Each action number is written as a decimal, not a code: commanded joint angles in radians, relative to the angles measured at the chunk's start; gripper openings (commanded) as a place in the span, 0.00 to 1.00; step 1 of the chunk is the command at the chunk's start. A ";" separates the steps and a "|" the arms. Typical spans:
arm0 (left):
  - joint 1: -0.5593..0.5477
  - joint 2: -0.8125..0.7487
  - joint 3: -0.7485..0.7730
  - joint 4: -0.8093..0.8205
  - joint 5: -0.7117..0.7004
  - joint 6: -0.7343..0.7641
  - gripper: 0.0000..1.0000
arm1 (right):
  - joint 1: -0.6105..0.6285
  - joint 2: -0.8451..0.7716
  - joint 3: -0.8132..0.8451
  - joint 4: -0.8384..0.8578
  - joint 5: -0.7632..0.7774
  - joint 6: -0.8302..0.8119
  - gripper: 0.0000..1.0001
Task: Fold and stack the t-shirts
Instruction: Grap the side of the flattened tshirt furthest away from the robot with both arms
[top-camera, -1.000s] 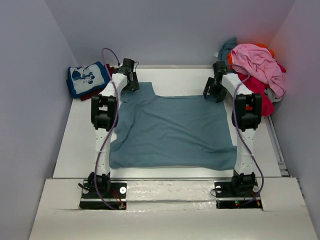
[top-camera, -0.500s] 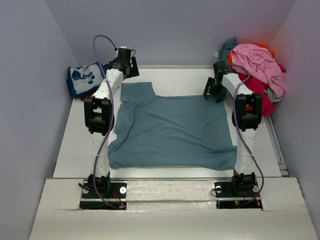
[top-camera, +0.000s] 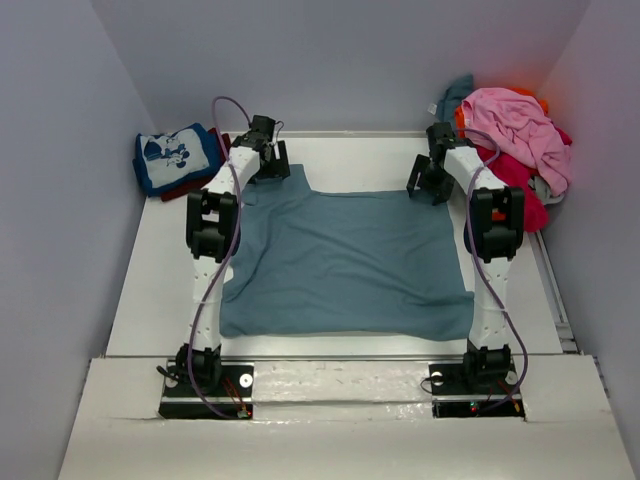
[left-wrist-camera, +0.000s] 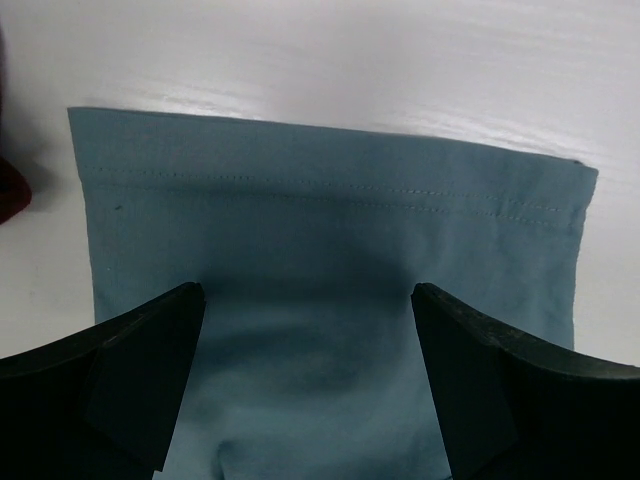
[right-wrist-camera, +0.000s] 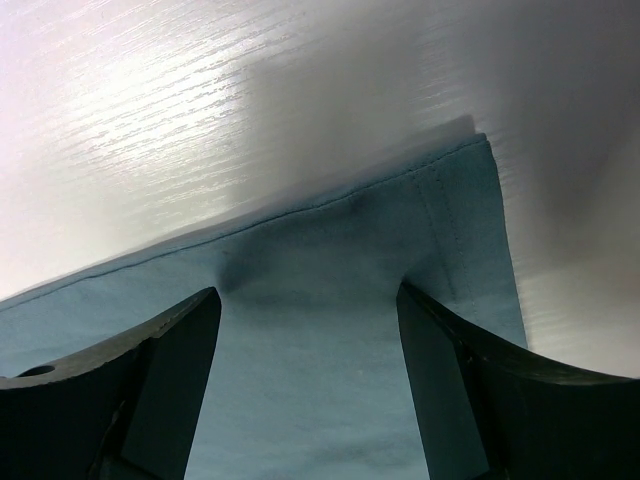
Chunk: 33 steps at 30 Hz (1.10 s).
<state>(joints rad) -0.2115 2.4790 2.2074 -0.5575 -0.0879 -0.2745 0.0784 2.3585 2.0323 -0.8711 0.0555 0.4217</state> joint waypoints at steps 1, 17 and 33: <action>0.000 -0.034 0.040 -0.033 -0.010 -0.006 0.97 | -0.012 0.002 0.005 -0.032 -0.023 0.002 0.77; 0.000 -0.005 -0.006 -0.102 -0.053 -0.032 0.94 | -0.012 0.015 0.003 -0.040 -0.046 0.005 0.77; -0.009 0.005 -0.049 -0.134 -0.053 -0.058 0.54 | -0.012 0.016 -0.027 -0.032 -0.077 0.003 0.30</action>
<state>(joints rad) -0.2108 2.4809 2.1979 -0.6437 -0.1577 -0.3180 0.0738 2.3589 2.0274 -0.8799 0.0113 0.4152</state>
